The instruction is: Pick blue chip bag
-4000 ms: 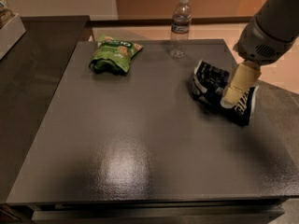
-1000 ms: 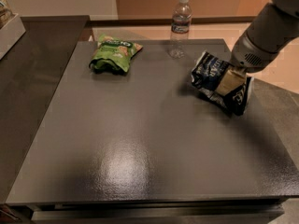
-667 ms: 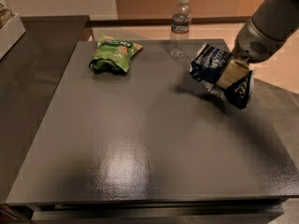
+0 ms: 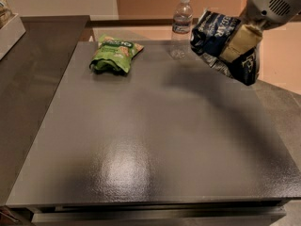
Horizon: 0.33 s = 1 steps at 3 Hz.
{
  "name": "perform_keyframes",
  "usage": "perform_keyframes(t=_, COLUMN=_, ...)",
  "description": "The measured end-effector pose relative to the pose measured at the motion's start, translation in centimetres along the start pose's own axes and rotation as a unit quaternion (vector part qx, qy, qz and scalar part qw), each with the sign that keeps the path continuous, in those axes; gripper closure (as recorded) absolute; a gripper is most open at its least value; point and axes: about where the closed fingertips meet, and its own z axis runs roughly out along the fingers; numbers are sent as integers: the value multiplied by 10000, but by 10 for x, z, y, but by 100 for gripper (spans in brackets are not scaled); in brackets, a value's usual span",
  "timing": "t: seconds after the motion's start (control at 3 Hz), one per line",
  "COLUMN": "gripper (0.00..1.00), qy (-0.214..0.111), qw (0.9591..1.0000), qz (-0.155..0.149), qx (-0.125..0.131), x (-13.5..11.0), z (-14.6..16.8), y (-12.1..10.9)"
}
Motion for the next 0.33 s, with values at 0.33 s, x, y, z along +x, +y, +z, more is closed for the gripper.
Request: perform_keyframes(t=0.33, gripper=100, qy=-13, qw=10000, qz=-8, qx=12, x=-1, z=-1, y=0)
